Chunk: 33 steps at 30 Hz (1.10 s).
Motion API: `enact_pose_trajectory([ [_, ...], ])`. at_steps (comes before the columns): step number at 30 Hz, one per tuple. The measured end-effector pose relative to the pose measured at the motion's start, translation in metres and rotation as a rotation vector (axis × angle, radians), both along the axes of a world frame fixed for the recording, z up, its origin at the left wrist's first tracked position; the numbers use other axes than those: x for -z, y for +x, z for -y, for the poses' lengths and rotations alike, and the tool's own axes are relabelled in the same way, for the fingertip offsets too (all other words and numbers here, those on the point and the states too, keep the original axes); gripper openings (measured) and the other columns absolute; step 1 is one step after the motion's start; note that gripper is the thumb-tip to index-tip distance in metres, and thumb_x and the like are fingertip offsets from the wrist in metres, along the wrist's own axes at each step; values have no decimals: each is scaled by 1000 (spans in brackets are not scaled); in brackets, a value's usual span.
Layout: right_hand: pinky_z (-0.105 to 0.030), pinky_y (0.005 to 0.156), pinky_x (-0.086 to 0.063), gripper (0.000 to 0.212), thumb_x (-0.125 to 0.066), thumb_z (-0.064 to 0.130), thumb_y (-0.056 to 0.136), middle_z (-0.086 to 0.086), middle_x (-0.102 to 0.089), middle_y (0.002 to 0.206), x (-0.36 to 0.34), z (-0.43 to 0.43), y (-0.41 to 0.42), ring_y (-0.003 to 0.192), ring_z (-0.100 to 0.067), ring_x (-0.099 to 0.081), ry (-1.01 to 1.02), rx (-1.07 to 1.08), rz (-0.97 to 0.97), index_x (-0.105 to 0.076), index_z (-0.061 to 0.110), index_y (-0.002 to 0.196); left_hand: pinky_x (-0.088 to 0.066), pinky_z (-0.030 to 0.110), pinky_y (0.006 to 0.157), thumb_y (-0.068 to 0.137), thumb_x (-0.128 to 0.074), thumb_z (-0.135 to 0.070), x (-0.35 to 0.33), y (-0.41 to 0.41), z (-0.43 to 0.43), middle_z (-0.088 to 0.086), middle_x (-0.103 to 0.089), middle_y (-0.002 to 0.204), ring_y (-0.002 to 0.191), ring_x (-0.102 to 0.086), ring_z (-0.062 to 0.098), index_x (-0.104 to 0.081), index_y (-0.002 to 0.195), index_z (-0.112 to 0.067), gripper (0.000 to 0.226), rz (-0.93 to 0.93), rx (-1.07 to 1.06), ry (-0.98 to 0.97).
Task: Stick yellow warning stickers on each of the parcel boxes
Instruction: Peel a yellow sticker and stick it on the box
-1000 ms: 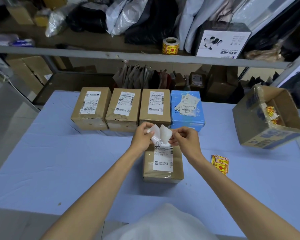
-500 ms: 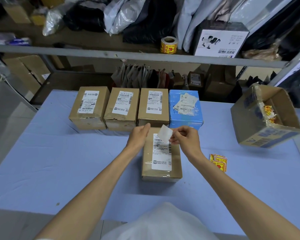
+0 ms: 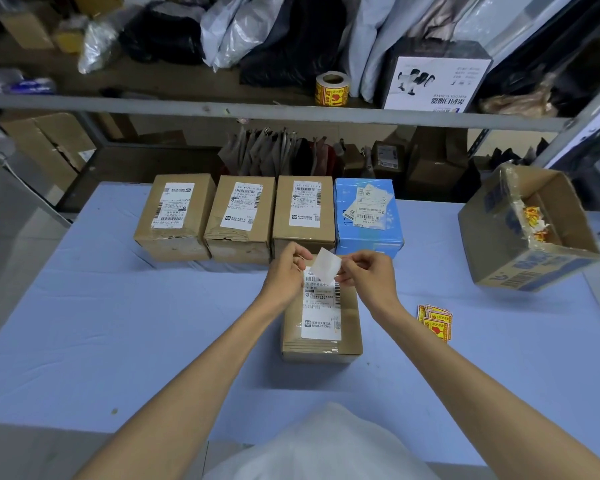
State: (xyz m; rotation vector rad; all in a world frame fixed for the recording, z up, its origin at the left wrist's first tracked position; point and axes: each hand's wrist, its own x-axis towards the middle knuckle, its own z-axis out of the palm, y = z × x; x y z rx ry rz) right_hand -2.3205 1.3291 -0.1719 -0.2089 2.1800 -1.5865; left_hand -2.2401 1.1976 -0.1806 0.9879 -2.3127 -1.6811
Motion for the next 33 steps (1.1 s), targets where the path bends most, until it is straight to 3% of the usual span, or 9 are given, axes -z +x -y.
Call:
enact_pose_trajectory([
  [3, -25, 58, -55, 13, -59, 5, 84, -10, -71, 68, -2, 1, 3, 61, -17, -68, 7, 57, -2, -69, 7, 75, -35, 30, 60, 91, -47, -16, -5, -2, -6, -10, -52, 66, 70, -49, 14, -57, 83, -18, 13, -26, -34, -174],
  [6, -24, 58, -50, 13, -65, 9, 80, -5, -69, 68, -4, 3, 4, 62, -15, -64, 26, 126, 14, -69, 12, 68, -36, 27, 56, 78, -69, -41, -7, -2, -13, -11, -47, 61, 64, -50, 10, -56, 82, -24, 22, -22, 95, -429],
  [9, -27, 60, -48, 16, -65, 10, 79, -4, -68, 67, -5, 6, 5, 62, -13, -60, 31, 144, 59, -69, 16, 65, -40, 28, 60, 73, -74, -39, -6, -3, -18, -12, -45, 67, 71, -54, 12, -54, 84, -26, 26, -45, 169, -574],
  [15, -31, 65, -51, 16, -64, 7, 78, -5, -67, 65, -3, 5, 5, 65, -16, -62, 47, 137, 104, -68, 11, 63, -43, 30, 64, 85, -61, -25, 0, -6, -25, -8, -56, 78, 80, -58, 17, -59, 85, -21, 5, -2, 187, -667],
  [20, -22, 56, -47, 21, -61, 19, 91, -4, -67, 70, 0, 1, 7, 60, -13, -59, -89, 129, 110, -70, 9, 75, -38, 25, 58, 86, -62, -23, 4, -10, -17, -9, -58, 69, 70, -56, 12, -59, 81, -22, 6, 44, -5, -338],
  [23, -33, 69, -53, 16, -65, 23, 88, -2, -68, 76, 11, -2, 3, 72, -15, -63, -11, 128, 12, -69, 11, 80, -42, 24, 59, 88, -65, -21, 3, -9, -10, -6, -62, 74, 71, -57, 11, -63, 85, -18, 4, -2, -66, 65],
  [25, -35, 76, -55, 13, -68, 23, 86, -1, -67, 83, 15, -3, 2, 82, -16, -64, 42, 88, 4, -69, 10, 89, -42, 22, 58, 89, -65, -19, 1, -6, -7, -3, -66, 85, 74, -59, 9, -64, 87, -17, 3, -15, -63, 202],
  [29, -21, 61, -53, 3, -66, 10, 88, -3, -68, 86, 14, -2, 4, 79, -14, -67, -13, 84, 62, -67, 9, 91, -42, 19, 56, 89, -65, -16, 4, -2, -5, 3, -68, 94, 77, -62, 10, -65, 92, -15, 3, -25, -61, 287],
  [33, -22, 64, -54, 8, -65, 7, 88, -4, -69, 86, 15, -2, 3, 82, -15, -68, -21, 61, 74, -65, 12, 82, -49, 26, 64, 85, -70, -17, 8, 3, -5, -3, -64, 84, 78, -60, 11, -65, 83, -18, 6, -32, -88, 235],
])
